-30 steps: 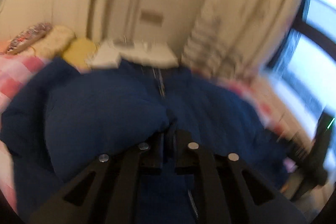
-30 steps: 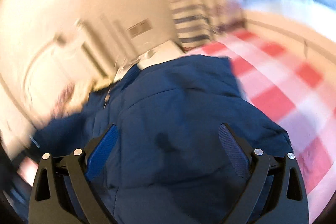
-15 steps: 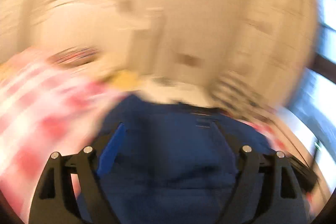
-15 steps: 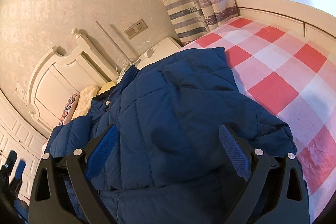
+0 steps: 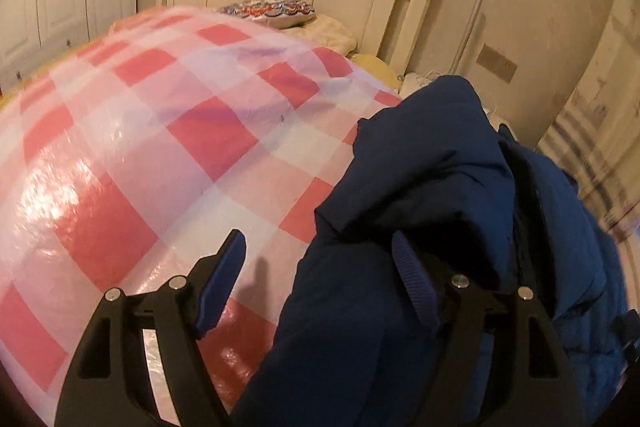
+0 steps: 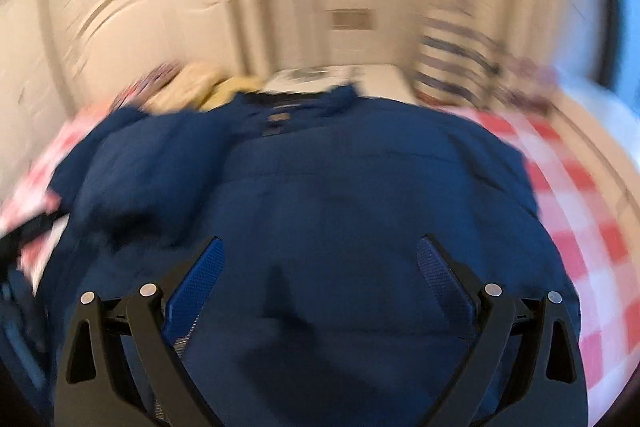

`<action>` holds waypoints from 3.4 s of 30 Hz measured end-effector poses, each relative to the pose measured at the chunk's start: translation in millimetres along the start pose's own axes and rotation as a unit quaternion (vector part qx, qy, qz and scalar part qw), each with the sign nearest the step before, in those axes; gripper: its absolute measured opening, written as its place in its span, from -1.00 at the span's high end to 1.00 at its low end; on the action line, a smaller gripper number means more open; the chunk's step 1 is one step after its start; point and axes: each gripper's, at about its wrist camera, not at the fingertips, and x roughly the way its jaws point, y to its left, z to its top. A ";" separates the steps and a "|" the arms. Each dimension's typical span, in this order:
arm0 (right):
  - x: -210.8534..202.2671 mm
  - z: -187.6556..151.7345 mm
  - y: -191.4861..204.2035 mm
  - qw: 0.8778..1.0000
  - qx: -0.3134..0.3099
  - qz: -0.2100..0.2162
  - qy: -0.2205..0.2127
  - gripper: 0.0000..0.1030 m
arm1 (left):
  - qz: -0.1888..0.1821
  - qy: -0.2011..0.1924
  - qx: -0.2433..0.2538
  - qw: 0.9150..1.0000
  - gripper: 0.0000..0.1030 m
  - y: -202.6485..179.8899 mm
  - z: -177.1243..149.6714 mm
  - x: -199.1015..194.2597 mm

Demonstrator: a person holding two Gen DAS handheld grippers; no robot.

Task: Fold large clothes

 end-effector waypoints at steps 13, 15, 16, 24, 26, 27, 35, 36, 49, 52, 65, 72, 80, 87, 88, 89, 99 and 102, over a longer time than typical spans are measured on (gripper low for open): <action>42.5 31.1 131.8 0.974 -0.227 -0.028 -0.002 -0.79 | -0.005 0.007 -0.012 1.000 -0.53 -0.3 1.9 -1.2; 46.2 32.7 135.7 0.971 -0.237 -0.026 0.000 -0.79 | -0.005 0.008 -0.011 1.000 -0.53 -1.0 1.9 -1.3; 48.9 32.2 138.1 0.970 -0.243 -0.022 0.003 -0.78 | -0.006 0.008 -0.010 1.000 -0.53 -0.9 2.2 -1.3; 15.3 50.6 85.2 0.987 -0.100 0.110 -0.055 0.05 | -0.005 -0.003 -0.011 1.000 -0.53 0.1 3.0 -3.9; -0.2 55.6 36.9 0.986 0.021 0.146 -0.083 0.10 | -0.008 -0.029 -0.009 1.000 -0.53 -0.4 1.9 -13.2; -7.1 52.2 0.9 0.976 0.105 0.166 -0.098 0.10 | -0.012 -0.056 -0.004 0.998 -0.53 -1.8 1.1 -23.2; 28.3 -21.4 -127.9 0.921 0.347 0.178 0.001 -0.39 | -0.019 -0.124 0.030 0.992 -0.76 -16.5 -0.5 -44.9; 31.5 -27.9 -131.3 0.915 0.359 0.186 0.002 -0.49 | -0.018 -0.121 0.031 0.992 -0.76 -16.9 0.5 -43.3; -3.8 -16.2 -124.6 0.930 0.326 0.155 -0.066 0.39 | -0.020 -0.110 0.025 0.993 -0.76 -12.2 1.8 -38.3; 2.5 -27.7 -131.7 0.930 0.343 0.131 -0.035 0.39 | -0.021 -0.110 0.026 0.993 -0.76 -12.0 1.7 -38.8; -31.4 13.5 -105.0 0.972 0.223 0.001 -0.074 -0.37 | -0.022 -0.098 0.019 0.995 -0.78 -8.1 3.7 -35.4; 47.0 7.0 -75.7 0.993 0.105 -0.029 0.041 -0.39 | -0.021 -0.094 0.007 0.995 -0.78 -4.5 4.2 -35.1; 54.2 5.8 -68.7 0.994 0.087 -0.042 0.049 -0.48 | -0.099 -0.048 0.078 0.991 -0.93 -76.1 41.9 -60.8; 48.8 6.7 -64.2 0.994 0.089 -0.033 0.048 -0.55 | -0.017 0.040 0.185 0.982 -0.93 -161.8 48.6 33.5; 49.4 6.8 -64.4 0.994 0.089 -0.031 0.048 -0.56 | 0.001 0.064 0.190 0.980 -0.94 -161.8 41.0 56.9; 48.7 6.5 -64.0 0.995 0.089 -0.029 0.048 -0.58 | 0.002 0.069 0.194 0.979 -0.96 -160.2 36.3 66.5; 48.8 6.2 -64.1 0.994 0.092 -0.021 0.046 -0.63 | -0.010 0.023 0.209 0.978 -0.96 -152.2 22.4 68.4; 49.0 6.1 -63.9 0.994 0.092 -0.022 0.046 -0.63 | -0.019 0.003 0.192 0.981 -0.94 -142.2 15.7 35.3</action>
